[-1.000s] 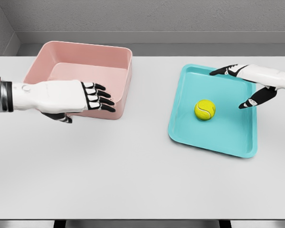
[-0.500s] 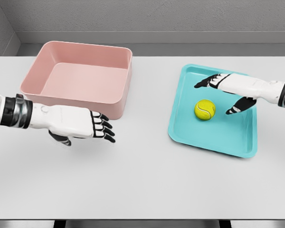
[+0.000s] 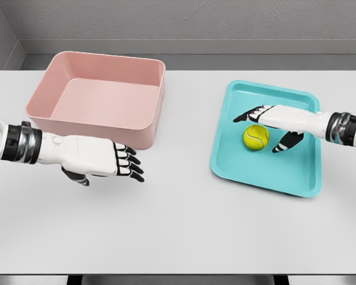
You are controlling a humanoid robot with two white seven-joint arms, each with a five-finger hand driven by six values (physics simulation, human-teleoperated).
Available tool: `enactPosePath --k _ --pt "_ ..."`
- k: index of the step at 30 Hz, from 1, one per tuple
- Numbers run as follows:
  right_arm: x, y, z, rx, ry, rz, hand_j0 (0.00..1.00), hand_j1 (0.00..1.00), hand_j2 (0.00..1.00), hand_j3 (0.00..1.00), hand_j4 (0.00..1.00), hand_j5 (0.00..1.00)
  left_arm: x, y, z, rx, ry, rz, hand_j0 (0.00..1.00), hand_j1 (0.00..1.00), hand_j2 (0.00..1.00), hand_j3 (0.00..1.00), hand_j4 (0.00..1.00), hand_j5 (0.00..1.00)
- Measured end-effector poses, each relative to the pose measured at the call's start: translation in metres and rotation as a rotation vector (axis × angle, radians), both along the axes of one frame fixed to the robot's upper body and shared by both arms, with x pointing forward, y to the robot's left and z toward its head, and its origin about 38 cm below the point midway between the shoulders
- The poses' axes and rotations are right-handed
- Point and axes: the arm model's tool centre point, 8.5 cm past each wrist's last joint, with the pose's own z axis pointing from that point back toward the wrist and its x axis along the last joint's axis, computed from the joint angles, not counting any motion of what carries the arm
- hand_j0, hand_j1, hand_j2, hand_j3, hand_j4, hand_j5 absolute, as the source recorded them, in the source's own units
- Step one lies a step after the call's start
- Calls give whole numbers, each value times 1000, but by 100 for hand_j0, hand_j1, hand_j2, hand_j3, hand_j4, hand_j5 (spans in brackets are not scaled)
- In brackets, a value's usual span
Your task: Put the tennis from the blue tray into the pink basket with both arms
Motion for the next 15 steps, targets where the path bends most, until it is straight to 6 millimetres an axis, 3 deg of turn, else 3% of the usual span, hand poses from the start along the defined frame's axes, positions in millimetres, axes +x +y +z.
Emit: enactPosePath --k 15 --pt "9 12 -12 -12 23 -7 97 97 97 97 97 97 -3 2 -6 2 15 5 100 100 100 100 100 100"
